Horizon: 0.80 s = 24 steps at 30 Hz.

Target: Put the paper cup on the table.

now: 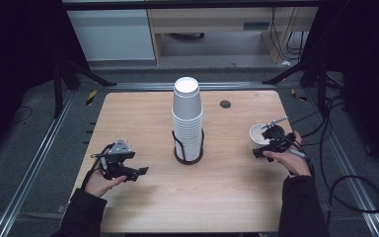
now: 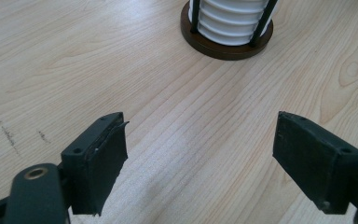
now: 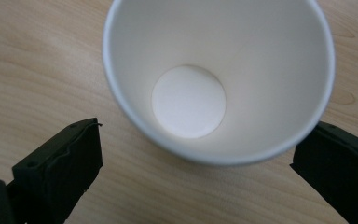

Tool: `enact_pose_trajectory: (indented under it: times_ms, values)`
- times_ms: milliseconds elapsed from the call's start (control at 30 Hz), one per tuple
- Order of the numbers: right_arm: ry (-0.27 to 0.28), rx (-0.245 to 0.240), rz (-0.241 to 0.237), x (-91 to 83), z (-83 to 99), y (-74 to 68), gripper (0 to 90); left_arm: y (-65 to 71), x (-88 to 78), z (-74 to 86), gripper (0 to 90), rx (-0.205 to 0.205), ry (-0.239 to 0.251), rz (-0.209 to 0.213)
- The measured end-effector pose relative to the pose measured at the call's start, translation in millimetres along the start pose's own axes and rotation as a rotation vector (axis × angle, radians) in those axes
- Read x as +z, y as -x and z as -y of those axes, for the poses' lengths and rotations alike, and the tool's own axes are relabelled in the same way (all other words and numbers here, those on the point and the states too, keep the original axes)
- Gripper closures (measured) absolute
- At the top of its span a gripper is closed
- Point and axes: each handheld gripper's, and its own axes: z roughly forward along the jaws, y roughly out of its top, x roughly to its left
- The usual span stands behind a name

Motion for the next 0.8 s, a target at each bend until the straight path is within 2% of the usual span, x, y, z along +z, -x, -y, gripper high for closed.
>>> enact_pose_trajectory:
  times_ms: [167, 367, 433, 667, 767, 800]
  values:
    - [0.011, -0.010, 0.009, -11.2, 11.5, -3.6, 1.3, 0.6, 0.5, 0.1, 16.9, 0.000, -0.003, -0.001]
    - [0.085, -0.006, 0.004, -30.6, 28.7, -12.0, 1.4, 0.1, -0.6, 0.1, 16.9, -0.002, 0.001, -0.006]
    - [0.144, -0.011, 0.001, -38.3, 36.3, -16.5, 1.6, -0.3, -1.2, 0.3, 16.9, -0.006, 0.008, -0.010]
    - [0.332, -0.029, -0.068, -58.7, 63.6, -27.0, 2.0, -2.8, -4.1, 0.8, 16.9, -0.015, 0.024, -0.031]
    - [0.371, -0.035, -0.067, -66.5, 71.5, -26.6, 1.8, -3.4, -6.4, 0.8, 16.8, -0.018, 0.035, -0.045]
    - [0.398, -0.028, -0.072, -68.8, 74.2, -26.5, 1.9, -4.1, -7.1, 1.0, 16.8, -0.018, 0.041, -0.053]
